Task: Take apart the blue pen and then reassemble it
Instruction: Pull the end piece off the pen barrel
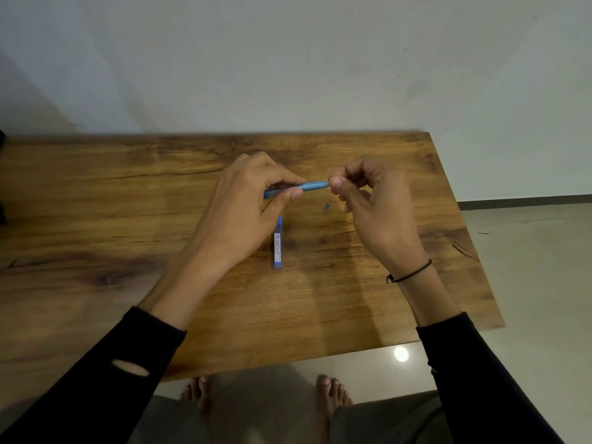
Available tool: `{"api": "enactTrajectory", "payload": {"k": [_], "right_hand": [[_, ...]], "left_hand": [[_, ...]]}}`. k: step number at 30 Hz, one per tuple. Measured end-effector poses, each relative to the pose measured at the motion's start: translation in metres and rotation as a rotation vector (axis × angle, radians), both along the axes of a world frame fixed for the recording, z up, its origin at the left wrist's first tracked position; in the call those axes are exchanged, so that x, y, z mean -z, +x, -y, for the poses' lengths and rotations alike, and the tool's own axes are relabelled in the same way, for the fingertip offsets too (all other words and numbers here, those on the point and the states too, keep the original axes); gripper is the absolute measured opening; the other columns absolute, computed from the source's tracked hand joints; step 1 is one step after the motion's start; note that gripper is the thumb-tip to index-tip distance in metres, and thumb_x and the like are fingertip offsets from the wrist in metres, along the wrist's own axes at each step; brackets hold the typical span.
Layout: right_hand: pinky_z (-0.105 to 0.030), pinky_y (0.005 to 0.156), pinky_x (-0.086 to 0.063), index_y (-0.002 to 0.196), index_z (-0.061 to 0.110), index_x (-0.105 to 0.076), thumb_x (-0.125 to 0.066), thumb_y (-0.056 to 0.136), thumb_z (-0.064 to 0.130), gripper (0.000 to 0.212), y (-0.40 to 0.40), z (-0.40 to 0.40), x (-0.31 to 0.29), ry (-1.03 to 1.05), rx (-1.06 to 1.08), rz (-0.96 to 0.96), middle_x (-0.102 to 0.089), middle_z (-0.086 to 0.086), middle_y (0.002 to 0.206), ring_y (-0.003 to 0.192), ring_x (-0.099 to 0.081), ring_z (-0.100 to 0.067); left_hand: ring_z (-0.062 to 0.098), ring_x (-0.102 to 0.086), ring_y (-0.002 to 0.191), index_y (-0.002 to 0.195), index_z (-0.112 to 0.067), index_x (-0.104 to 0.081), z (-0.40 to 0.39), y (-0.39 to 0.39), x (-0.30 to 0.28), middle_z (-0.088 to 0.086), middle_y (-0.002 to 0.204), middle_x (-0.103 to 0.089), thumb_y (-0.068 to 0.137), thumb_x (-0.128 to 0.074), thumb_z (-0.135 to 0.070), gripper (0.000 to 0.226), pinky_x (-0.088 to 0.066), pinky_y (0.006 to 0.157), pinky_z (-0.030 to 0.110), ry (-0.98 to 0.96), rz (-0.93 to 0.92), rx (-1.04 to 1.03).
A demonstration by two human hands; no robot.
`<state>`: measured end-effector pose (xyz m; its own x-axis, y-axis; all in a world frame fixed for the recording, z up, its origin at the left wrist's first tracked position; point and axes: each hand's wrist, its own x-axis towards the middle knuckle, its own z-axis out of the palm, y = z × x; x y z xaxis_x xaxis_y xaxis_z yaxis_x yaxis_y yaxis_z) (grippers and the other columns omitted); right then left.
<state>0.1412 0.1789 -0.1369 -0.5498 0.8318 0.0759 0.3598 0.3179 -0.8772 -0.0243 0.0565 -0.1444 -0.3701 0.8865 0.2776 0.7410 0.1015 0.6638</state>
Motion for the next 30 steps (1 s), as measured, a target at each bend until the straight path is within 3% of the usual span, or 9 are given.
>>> {"api": "enactTrajectory", "payload": {"k": [3, 9, 11, 13, 15, 18, 22, 24, 30], "right_hand": [[-0.008, 0.070, -0.046, 0.096, 0.015, -0.068, -0.068, 0.102, 0.018, 0.007, -0.001, 0.002, 0.000, 0.123, 0.002, 0.060, -0.065, 0.017, 0.086, 0.081, -0.061, 0.011], [-0.004, 0.066, -0.041, 0.088, 0.016, -0.068, -0.070, 0.099, 0.013, 0.012, 0.012, -0.015, 0.002, 0.148, 0.052, 0.213, -0.065, 0.016, 0.085, 0.074, -0.056, 0.011], [-0.011, 0.071, -0.048, 0.082, 0.017, -0.070, -0.074, 0.096, 0.011, 0.015, 0.019, -0.018, 0.006, 0.130, -0.016, 0.370, -0.063, 0.017, 0.082, 0.078, -0.056, 0.001], [-0.037, 0.081, -0.057, 0.081, 0.018, -0.073, -0.078, 0.092, 0.012, 0.015, 0.023, -0.017, 0.010, 0.111, -0.070, 0.487, -0.062, 0.015, 0.082, 0.080, -0.057, -0.007], [-0.049, 0.082, -0.058, 0.081, 0.018, -0.072, -0.081, 0.090, 0.014, 0.014, 0.023, -0.015, 0.012, 0.118, -0.079, 0.529, -0.064, 0.011, 0.086, 0.082, -0.059, -0.013], [-0.044, 0.078, -0.057, 0.078, 0.016, -0.071, -0.082, 0.089, 0.011, 0.017, 0.021, -0.017, 0.012, 0.147, -0.057, 0.489, -0.067, 0.005, 0.091, 0.084, -0.060, -0.015], [-0.013, 0.063, -0.040, 0.077, 0.015, -0.072, -0.083, 0.089, 0.011, 0.016, 0.024, -0.020, 0.007, 0.138, 0.041, 0.358, -0.070, 0.007, 0.087, 0.072, -0.054, 0.001], [-0.006, 0.064, -0.042, 0.077, 0.018, -0.071, -0.082, 0.089, 0.012, 0.017, 0.024, -0.018, 0.003, 0.145, 0.075, 0.298, -0.070, 0.013, 0.085, 0.070, -0.056, 0.007], [-0.023, 0.059, -0.044, 0.074, 0.023, -0.067, -0.081, 0.090, 0.029, 0.022, -0.003, 0.024, -0.007, 0.164, 0.073, 0.205, -0.068, 0.011, 0.071, 0.058, -0.055, -0.004]], "left_hand": [[0.017, -0.059, 0.095, 0.115, -0.022, -0.082, -0.001, 0.001, -0.001, -0.001, 0.098, -0.070, 0.099, -0.075, -0.025, 0.019, -0.038, 0.079, 0.025, 0.008, 0.005, 0.004], [0.019, -0.057, 0.099, 0.119, -0.021, -0.082, 0.002, -0.011, 0.002, 0.000, 0.102, -0.071, 0.099, -0.074, -0.026, 0.022, -0.037, 0.079, 0.026, -0.018, -0.041, -0.112], [0.019, -0.056, 0.099, 0.120, -0.023, -0.081, 0.003, -0.018, 0.004, 0.000, 0.102, -0.071, 0.098, -0.076, -0.028, 0.023, -0.039, 0.081, 0.030, -0.062, -0.073, -0.180], [0.020, -0.054, 0.099, 0.120, -0.023, -0.081, 0.004, -0.024, 0.007, 0.003, 0.103, -0.073, 0.096, -0.078, -0.028, 0.024, -0.039, 0.080, 0.033, -0.122, -0.113, -0.243], [0.026, -0.057, 0.102, 0.120, -0.022, -0.081, 0.004, -0.025, 0.009, 0.007, 0.107, -0.074, 0.095, -0.079, -0.027, 0.025, -0.040, 0.080, 0.036, -0.177, -0.162, -0.284], [0.032, -0.061, 0.111, 0.122, -0.024, -0.081, 0.004, -0.022, 0.011, 0.009, 0.112, -0.073, 0.097, -0.078, -0.025, 0.026, -0.048, 0.085, 0.043, -0.250, -0.207, -0.285], [0.029, -0.062, 0.112, 0.125, -0.023, -0.080, 0.004, -0.022, 0.013, 0.006, 0.113, -0.073, 0.095, -0.079, -0.025, 0.030, -0.048, 0.088, 0.040, -0.254, -0.163, -0.301], [0.028, -0.062, 0.113, 0.126, -0.023, -0.079, 0.004, -0.022, 0.013, 0.005, 0.112, -0.073, 0.094, -0.080, -0.026, 0.032, -0.048, 0.088, 0.038, -0.257, -0.158, -0.306], [0.027, -0.063, 0.115, 0.128, -0.024, -0.076, 0.003, -0.023, 0.011, 0.000, 0.113, -0.076, 0.092, -0.082, -0.031, 0.038, -0.048, 0.090, 0.039, -0.268, -0.164, -0.325]]}}
